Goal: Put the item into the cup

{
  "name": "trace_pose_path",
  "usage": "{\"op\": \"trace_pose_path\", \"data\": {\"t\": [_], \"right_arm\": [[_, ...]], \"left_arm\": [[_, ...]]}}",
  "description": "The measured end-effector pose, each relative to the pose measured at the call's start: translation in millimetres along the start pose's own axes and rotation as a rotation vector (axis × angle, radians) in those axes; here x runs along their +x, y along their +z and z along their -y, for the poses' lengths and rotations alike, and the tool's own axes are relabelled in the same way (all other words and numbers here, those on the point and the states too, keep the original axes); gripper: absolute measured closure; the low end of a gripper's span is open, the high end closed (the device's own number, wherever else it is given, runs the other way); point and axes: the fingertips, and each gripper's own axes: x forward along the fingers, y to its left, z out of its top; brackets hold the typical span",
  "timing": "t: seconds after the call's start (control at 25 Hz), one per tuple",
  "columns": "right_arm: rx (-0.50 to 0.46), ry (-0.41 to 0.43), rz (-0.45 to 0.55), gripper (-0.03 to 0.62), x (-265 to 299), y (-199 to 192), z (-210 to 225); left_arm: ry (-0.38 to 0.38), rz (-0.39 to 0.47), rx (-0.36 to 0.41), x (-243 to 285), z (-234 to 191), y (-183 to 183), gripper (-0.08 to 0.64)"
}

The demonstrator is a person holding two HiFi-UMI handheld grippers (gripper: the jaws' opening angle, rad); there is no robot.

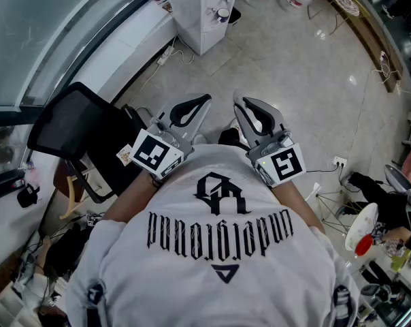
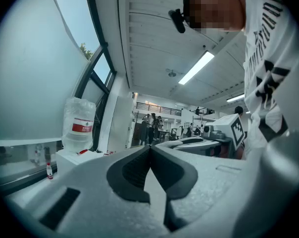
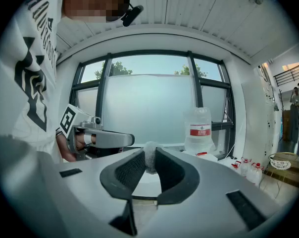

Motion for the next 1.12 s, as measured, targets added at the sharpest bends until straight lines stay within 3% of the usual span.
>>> {"op": "trace_pose_path", "data": {"t": [0.56, 1.12], "right_arm": [[0.023, 0.008, 0.014, 0.525, -5, -5, 50], [0.052, 0.006, 0.065, 0.525, -34, -11, 183]], "left_arm": [[0.001, -0.027, -0.027, 50, -6, -8, 0.548], [0.02, -0.07, -0.022, 180, -6, -14, 0.548]]}}
